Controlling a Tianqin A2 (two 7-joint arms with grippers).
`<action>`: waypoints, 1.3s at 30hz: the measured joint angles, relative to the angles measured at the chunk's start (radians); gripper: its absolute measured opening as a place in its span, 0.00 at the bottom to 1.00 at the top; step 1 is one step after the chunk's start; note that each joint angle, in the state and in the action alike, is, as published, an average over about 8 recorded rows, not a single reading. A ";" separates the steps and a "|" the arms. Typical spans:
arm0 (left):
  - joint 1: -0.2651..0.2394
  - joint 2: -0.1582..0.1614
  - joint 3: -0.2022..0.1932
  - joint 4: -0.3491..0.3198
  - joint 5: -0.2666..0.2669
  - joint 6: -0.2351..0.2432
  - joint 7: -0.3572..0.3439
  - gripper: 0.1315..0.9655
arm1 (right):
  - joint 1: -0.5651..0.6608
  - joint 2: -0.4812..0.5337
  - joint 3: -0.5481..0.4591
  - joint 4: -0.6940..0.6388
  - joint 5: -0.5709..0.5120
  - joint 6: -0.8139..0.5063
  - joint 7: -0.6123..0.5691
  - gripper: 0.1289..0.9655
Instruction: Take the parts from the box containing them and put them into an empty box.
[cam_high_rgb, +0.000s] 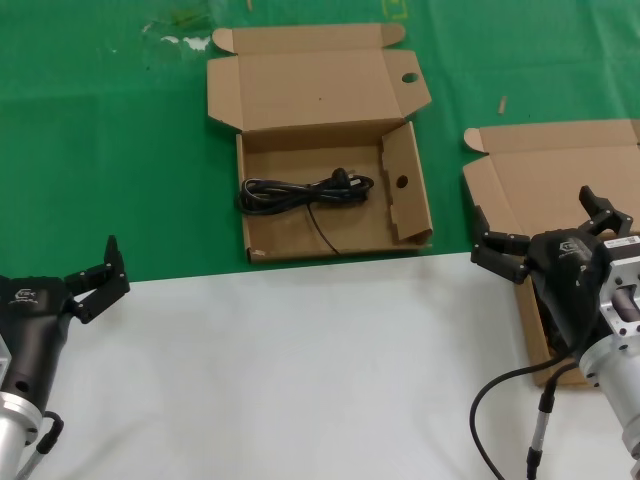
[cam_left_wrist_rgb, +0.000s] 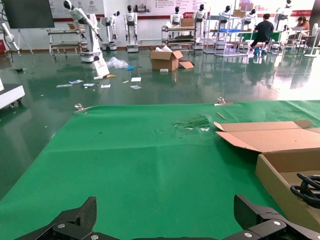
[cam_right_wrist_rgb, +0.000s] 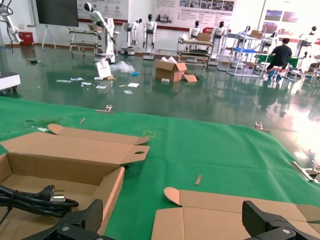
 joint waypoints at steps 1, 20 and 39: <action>0.000 0.000 0.000 0.000 0.000 0.000 0.000 1.00 | 0.000 0.000 0.000 0.000 0.000 0.000 0.000 1.00; 0.000 0.000 0.000 0.000 0.000 0.000 0.000 1.00 | 0.000 0.000 0.000 0.000 0.000 0.000 0.000 1.00; 0.000 0.000 0.000 0.000 0.000 0.000 0.000 1.00 | 0.000 0.000 0.000 0.000 0.000 0.000 0.000 1.00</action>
